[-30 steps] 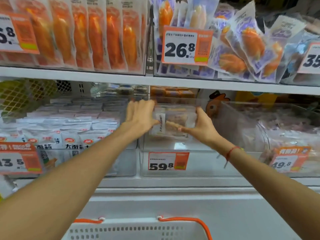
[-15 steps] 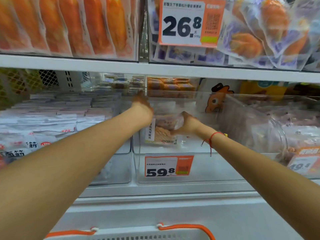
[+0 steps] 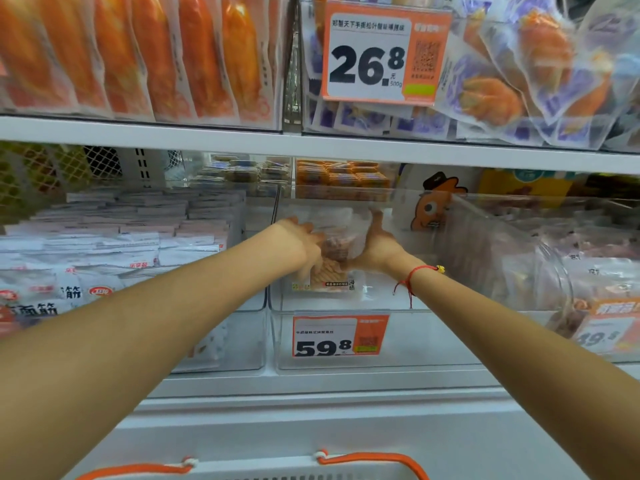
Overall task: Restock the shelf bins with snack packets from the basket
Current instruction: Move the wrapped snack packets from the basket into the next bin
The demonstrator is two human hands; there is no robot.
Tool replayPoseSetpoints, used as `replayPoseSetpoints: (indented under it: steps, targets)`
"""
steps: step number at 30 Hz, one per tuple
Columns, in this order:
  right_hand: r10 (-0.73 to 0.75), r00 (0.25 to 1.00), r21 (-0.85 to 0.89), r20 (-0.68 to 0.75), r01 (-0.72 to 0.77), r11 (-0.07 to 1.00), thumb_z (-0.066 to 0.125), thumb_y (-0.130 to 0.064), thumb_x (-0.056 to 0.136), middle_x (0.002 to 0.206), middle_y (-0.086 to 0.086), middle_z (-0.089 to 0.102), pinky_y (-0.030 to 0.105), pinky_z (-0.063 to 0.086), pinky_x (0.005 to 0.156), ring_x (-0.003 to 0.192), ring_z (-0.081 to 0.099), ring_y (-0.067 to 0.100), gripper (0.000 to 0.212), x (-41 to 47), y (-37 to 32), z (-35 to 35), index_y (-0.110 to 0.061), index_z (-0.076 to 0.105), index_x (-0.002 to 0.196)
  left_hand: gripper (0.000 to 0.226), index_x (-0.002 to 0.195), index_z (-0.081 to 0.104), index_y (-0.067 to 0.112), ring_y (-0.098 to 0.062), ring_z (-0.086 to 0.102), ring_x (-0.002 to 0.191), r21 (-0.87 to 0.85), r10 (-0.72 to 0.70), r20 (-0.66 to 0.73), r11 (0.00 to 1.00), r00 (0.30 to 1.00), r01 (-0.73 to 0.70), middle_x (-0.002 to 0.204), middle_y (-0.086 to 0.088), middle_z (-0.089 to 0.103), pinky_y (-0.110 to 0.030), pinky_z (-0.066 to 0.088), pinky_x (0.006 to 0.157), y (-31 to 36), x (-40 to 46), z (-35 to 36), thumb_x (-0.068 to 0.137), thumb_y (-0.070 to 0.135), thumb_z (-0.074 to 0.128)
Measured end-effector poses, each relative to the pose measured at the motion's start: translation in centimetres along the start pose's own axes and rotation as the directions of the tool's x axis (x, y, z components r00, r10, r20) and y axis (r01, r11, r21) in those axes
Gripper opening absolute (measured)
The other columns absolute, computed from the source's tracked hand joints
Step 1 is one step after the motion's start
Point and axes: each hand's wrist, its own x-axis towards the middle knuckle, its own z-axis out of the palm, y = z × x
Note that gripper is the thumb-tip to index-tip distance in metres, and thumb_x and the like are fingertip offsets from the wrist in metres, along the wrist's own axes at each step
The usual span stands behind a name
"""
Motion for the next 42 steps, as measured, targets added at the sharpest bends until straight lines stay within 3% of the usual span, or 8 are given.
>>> replayPoseSetpoints:
  steps: [4, 8, 15, 21, 26, 29, 36, 42]
  targets:
    - [-0.178, 0.982, -0.266, 0.061, 0.188, 0.945, 0.071, -0.039, 0.081, 0.136, 0.017, 0.035, 0.045, 0.047, 0.094, 0.113, 0.051, 0.042, 0.096, -0.3, 0.0, 0.0, -0.038, 0.003, 0.149, 0.058, 0.149, 0.02, 0.032, -0.029, 0.021, 0.14, 0.054, -0.024, 0.165, 0.998, 0.986, 0.015, 0.155, -0.004, 0.019, -0.041, 0.028, 0.11, -0.3, 0.9, 0.5, 0.096, 0.039, 0.044]
    - [-0.169, 0.979, -0.227, 0.116, 0.192, 0.955, 0.07, -0.036, 0.082, 0.137, 0.014, 0.03, 0.046, 0.043, 0.101, 0.12, 0.045, 0.043, 0.081, -0.2, -0.1, -0.1, -0.037, 0.02, 0.146, 0.058, 0.149, 0.022, 0.032, -0.028, 0.028, 0.136, 0.084, -0.025, 0.209, 0.996, 0.978, 0.008, 0.15, -0.004, 0.026, -0.042, 0.031, 0.11, -0.3, 1.3, 0.8, 0.096, 0.041, 0.044]
    - [-0.041, 0.995, -0.117, 0.093, 0.052, 0.992, 0.071, -0.007, 0.08, 0.149, 0.018, 0.022, 0.039, 0.04, 0.101, 0.131, 0.038, 0.039, 0.11, -0.3, -0.6, 0.2, -0.013, -0.015, 0.149, 0.054, 0.15, 0.016, 0.036, -0.025, 0.019, 0.14, 0.104, 0.038, 0.178, 0.993, 0.983, -0.057, 0.154, -0.002, 0.016, -0.04, 0.025, 0.11, 0.5, 0.7, 0.5, 0.1, 0.035, 0.038]
    - [0.002, 0.996, -0.178, 0.085, 0.013, 0.984, 0.069, -0.015, 0.084, 0.151, 0.019, 0.02, 0.041, 0.039, 0.104, 0.133, 0.036, 0.039, 0.107, 0.0, -1.1, 1.0, -0.005, -0.016, 0.148, 0.059, 0.15, 0.023, 0.023, -0.027, 0.029, 0.138, 0.096, -0.065, 0.258, 0.995, 0.964, 0.041, 0.154, -0.005, 0.024, -0.039, 0.034, 0.106, 0.9, 0.6, -0.2, 0.098, 0.042, 0.042]
    - [-0.04, 0.994, -0.413, 0.101, 0.079, 0.908, 0.067, -0.043, 0.084, 0.154, 0.016, 0.01, 0.045, 0.043, 0.097, 0.127, 0.044, 0.039, 0.111, -0.6, -0.1, 0.0, -0.012, -0.019, 0.148, 0.063, 0.15, 0.02, 0.016, -0.027, 0.029, 0.139, 0.041, -0.101, 0.269, 0.995, 0.958, 0.093, 0.155, -0.008, 0.022, -0.038, 0.033, 0.106, 1.5, -0.2, -0.9, 0.098, 0.042, 0.043]
    - [-0.041, 0.997, -0.35, 0.068, 0.062, 0.935, 0.067, -0.048, 0.081, 0.151, 0.015, 0.017, 0.048, 0.043, 0.096, 0.124, 0.046, 0.042, 0.111, -1.4, 0.5, -0.7, -0.018, -0.016, 0.149, 0.061, 0.15, 0.021, 0.019, -0.027, 0.027, 0.14, -0.009, -0.094, 0.281, 0.995, 0.955, 0.101, 0.155, -0.007, 0.022, -0.041, 0.031, 0.11, 1.5, -0.5, -0.8, 0.097, 0.041, 0.042]
    - [-0.195, 0.976, -0.299, -0.094, 0.159, 0.941, 0.06, -0.035, 0.088, 0.138, 0.007, 0.045, 0.045, 0.047, 0.095, 0.115, 0.054, 0.031, 0.051, -6.3, 1.0, -3.1, -0.02, 0.044, 0.135, 0.039, 0.134, 0.05, 0.024, -0.023, 0.047, 0.12, -0.098, -0.088, -0.023, 0.992, 0.996, 0.085, 0.13, -0.004, 0.054, -0.038, 0.035, 0.1, 1.5, -3.6, -2.2, 0.095, 0.026, 0.043]
    - [-0.328, 0.913, 0.032, -0.243, 0.345, 0.938, 0.064, -0.03, 0.086, 0.085, -0.006, 0.069, 0.037, 0.056, 0.071, 0.075, 0.063, 0.011, 0.009, -13.2, -0.5, -4.3, -0.026, 0.07, 0.091, 0.031, 0.121, 0.058, 0.035, -0.023, 0.058, 0.109, -0.511, -0.301, -0.362, 0.856, 0.882, 0.082, 0.116, 0.004, 0.064, -0.032, 0.036, 0.072, 3.0, -11.2, -2.7, 0.094, 0.032, 0.043]
